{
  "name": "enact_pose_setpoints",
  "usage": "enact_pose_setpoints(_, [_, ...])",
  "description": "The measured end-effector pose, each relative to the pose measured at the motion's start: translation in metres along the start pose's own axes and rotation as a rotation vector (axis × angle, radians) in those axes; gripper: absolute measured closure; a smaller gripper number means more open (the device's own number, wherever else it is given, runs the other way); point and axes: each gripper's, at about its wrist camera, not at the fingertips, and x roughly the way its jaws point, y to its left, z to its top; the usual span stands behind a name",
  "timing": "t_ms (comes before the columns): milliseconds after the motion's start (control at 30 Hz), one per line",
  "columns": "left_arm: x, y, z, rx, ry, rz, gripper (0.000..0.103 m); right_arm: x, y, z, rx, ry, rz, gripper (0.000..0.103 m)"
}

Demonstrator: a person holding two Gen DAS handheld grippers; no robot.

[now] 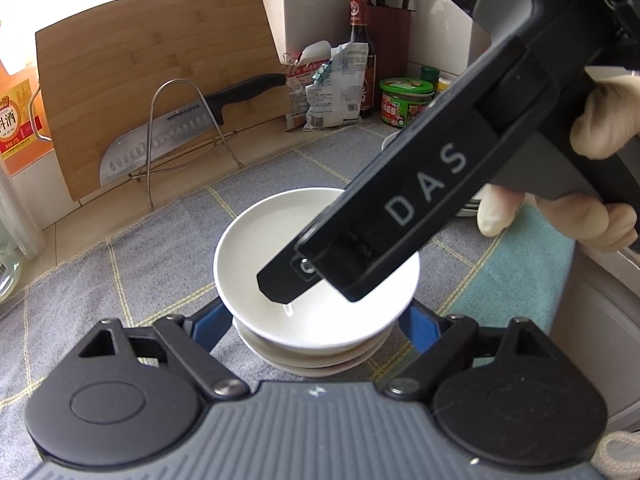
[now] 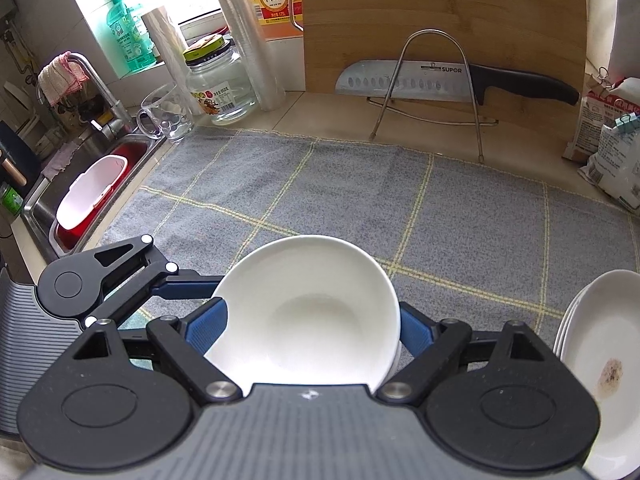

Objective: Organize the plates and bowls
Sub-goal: 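Lower the white bowl onto the stacked bowls and open the right gripper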

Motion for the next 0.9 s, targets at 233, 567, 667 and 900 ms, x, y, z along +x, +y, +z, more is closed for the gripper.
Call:
enact_pose_setpoints(233, [0.0036,0.0009,-0.0001,-0.006,0.01,0.001,0.014,0.0032,-0.0005,0.0013,0.001,0.004,0.003,0.01])
enact_pose_setpoints(567, [0.0075,0.0007,0.0002,-0.01,0.017,-0.001,0.014,0.0065,-0.0028,0.0019,0.011,0.006,0.006,0.01])
enact_pose_setpoints(667, [0.0075,-0.0002,0.0001,-0.002,0.013,0.001,0.014,0.0066,-0.0039,0.0017,0.016,0.001,0.002,0.01])
enact_pose_setpoints(900, [0.0066,-0.0001,-0.0016,-0.001,0.001,-0.006,0.009,0.004,-0.0029,0.0035,0.011,-0.02,0.004,0.006])
